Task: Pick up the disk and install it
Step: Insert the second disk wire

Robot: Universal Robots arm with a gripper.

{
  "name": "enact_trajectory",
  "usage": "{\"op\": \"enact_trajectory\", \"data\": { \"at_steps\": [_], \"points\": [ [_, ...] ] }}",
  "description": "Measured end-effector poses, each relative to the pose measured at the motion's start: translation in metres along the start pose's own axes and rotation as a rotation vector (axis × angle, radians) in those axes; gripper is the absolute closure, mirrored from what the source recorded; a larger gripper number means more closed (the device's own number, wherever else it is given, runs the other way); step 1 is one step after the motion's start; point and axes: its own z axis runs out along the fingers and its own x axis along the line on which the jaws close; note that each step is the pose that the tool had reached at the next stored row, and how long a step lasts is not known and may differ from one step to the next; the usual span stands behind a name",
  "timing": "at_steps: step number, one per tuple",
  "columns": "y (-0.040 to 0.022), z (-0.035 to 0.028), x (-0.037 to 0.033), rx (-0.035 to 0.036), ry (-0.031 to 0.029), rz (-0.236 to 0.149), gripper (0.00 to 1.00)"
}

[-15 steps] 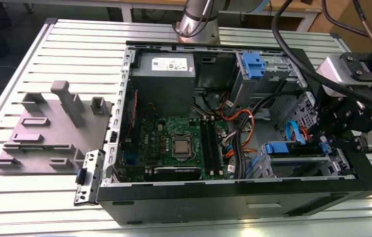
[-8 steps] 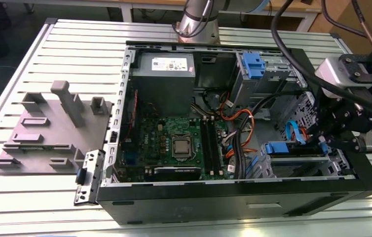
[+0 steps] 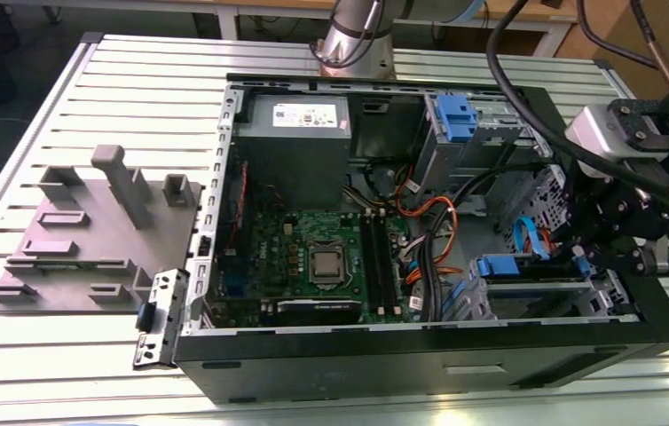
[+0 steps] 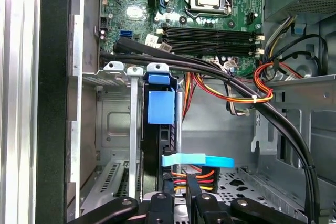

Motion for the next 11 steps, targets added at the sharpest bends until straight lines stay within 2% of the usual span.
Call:
{"op": "enact_trajectory", "data": {
  "at_steps": [11],
  "points": [
    [0.0000, 0.0001, 0.0000, 0.0000, -0.0007, 0.000, 0.76]
  ]
}}
